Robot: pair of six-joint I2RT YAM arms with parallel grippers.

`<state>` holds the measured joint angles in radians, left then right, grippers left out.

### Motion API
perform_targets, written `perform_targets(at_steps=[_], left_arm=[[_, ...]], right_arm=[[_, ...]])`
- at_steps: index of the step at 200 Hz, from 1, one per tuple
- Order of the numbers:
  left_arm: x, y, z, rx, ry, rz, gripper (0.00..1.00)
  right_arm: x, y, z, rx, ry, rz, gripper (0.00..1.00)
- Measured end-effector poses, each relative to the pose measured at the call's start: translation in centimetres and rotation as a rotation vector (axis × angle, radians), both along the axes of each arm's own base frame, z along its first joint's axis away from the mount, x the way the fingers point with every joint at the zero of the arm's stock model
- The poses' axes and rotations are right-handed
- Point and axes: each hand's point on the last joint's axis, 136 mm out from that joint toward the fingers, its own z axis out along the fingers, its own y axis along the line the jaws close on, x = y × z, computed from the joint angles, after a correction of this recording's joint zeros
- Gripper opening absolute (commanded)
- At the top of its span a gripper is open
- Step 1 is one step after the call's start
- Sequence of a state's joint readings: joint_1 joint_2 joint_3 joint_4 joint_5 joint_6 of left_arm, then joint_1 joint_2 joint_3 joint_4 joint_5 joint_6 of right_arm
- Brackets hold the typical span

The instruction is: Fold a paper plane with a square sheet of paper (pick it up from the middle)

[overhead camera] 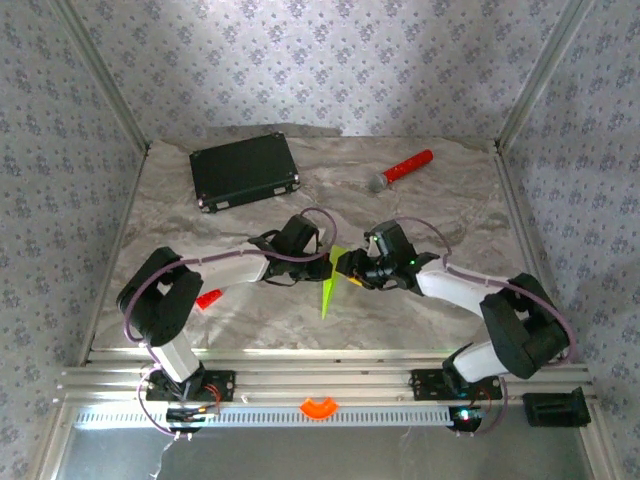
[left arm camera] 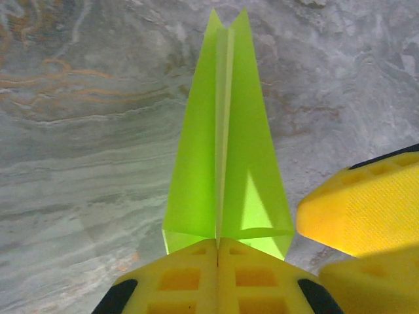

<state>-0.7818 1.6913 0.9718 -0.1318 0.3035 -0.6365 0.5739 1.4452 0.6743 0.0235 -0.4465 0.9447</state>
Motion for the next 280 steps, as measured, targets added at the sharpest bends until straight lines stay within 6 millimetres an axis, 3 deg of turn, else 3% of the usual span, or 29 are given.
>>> perform_targets(at_steps=[43,132,186,201,214,243,280], left_arm=[[-0.2,0.6,-0.6,0.043,-0.005,0.0,0.06],[-0.8,0.7,-1.0,0.083,-0.016,-0.013,0.06],[-0.9,1.0,-0.8,0.102,-0.027,-0.004,0.07],[-0.8,1.0,-0.4,0.096,-0.036,-0.003,0.11],[-0.8,1.0,-0.2,0.096,-0.041,-0.002,0.22],[-0.9,1.2,0.0,0.103,-0.05,-0.012,0.34],[-1.8,1.2,1.6,0.086,-0.068,-0.041,0.39]], right_arm=[[-0.4,-0.3,-1.9,-0.041,0.058,-0.005,0.43],[0.4,1.0,-1.0,0.002,0.042,0.01,0.49],[0.4,0.9,-3.5,-0.052,0.113,0.009,0.26],[0.3,0.8,-3.6,-0.055,0.121,0.004,0.18],[0.2,0.8,-3.7,-0.057,0.124,0.004,0.14],[0.0,0.6,-3.9,-0.056,0.134,-0.004,0.09],[0.2,0.8,-3.7,-0.044,0.129,-0.006,0.08]])
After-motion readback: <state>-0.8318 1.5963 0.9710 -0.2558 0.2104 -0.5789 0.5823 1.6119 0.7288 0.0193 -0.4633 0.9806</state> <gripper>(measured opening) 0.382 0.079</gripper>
